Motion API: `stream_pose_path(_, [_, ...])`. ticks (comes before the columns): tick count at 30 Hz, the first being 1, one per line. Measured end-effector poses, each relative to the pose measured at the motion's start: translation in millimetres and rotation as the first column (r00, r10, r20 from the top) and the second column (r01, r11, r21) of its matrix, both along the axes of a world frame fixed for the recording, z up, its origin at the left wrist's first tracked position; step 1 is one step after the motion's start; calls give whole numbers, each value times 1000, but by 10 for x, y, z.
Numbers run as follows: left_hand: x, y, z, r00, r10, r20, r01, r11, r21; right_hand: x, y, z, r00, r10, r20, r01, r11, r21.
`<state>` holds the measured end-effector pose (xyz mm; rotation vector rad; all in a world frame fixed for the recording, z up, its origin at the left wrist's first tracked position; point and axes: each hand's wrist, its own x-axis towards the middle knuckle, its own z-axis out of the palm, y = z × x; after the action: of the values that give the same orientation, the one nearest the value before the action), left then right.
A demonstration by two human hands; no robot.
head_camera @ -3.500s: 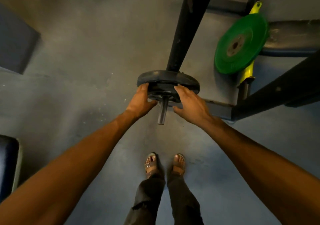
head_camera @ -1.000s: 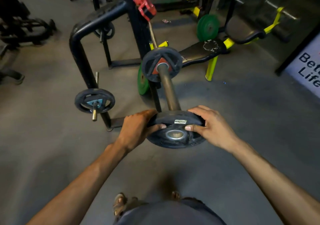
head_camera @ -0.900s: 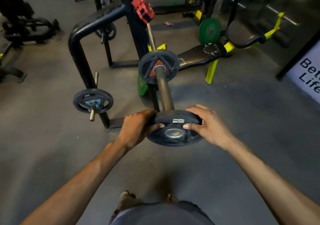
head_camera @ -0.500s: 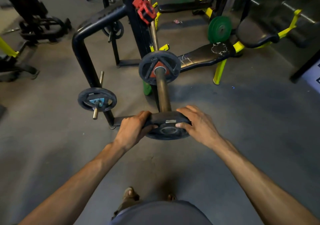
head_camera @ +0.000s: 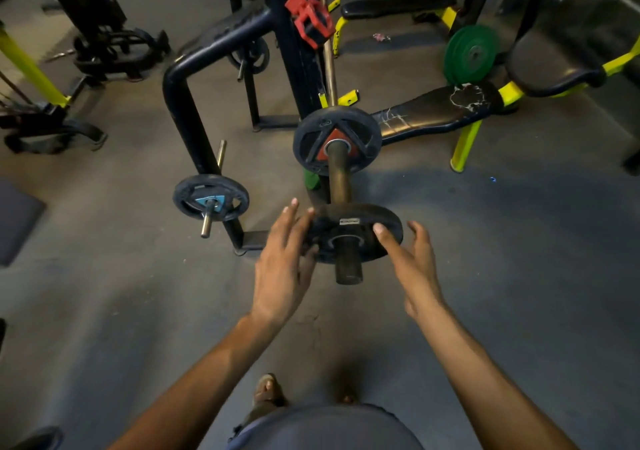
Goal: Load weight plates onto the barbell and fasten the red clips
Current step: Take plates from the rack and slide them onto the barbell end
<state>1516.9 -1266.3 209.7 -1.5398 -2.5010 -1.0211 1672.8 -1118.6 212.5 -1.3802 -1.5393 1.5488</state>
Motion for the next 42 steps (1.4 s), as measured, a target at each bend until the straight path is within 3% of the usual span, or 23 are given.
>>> stream_pose_path(2, [119, -43, -125, 993, -102, -53, 97, 991, -93, -50, -61, -63, 990, -12, -141, -15, 983, -185])
stream_pose_path(9, [98, 117, -334, 994, -103, 45, 106, 992, -68, -387, -41, -172, 931, -239, -277, 174, 955, -240])
stream_pose_path(20, [-582, 564, -380, 975, -182, -123, 171, 980, -101, -918, 311, 12, 862, -395, -318, 311, 907, -284])
stream_pose_path(27, [-1187, 919, -387, 900, -295, -322, 244, 951, -189, -1265, 554, -40, 844, -427, -325, 369, 901, -227])
stream_pose_path(35, [-1697, 1480, -87, 863, -365, -348, 241, 905, -351, -1756, 1147, 52, 828, -428, -361, 325, 892, -313])
stream_pose_path(42, [-1949, 1751, 14, 833, -387, -395, 229, 891, -391, -1903, 1461, -42, 844, -400, -359, 286, 900, -330])
